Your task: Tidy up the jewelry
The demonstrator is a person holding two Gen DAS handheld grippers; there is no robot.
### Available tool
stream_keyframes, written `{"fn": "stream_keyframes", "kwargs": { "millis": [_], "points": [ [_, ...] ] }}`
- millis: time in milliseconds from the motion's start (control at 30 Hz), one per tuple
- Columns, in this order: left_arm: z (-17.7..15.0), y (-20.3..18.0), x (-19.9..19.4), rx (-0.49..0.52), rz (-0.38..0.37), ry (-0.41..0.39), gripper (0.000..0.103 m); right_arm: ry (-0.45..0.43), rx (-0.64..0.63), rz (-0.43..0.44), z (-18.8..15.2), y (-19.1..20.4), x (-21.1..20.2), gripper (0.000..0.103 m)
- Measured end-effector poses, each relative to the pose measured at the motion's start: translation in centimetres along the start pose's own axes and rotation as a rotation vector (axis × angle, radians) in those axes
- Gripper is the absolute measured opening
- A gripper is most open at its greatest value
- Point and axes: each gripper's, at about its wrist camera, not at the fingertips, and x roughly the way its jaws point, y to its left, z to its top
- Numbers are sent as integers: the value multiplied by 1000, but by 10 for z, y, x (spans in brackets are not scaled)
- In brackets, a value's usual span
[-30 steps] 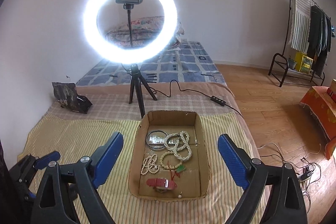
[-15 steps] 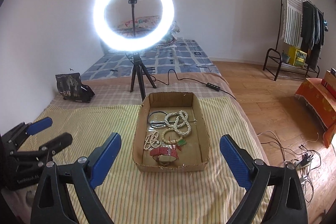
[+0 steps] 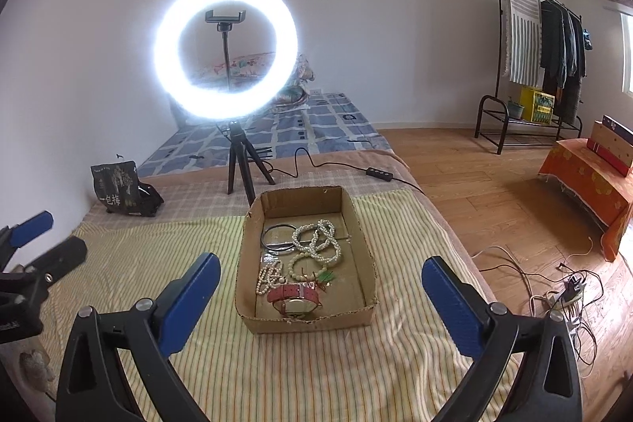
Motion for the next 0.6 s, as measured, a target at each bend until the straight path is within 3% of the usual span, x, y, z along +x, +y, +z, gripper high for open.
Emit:
{"fn": "stream_keyframes", "kwargs": {
  "millis": [100, 600],
  "points": [
    [3, 0, -5, 0, -6, -17, 103, -4, -10, 7, 1, 5, 1, 103],
    [-2, 3, 8, -37, -38, 76, 103, 11, -11, -30, -4, 8, 7, 103]
  ]
}}
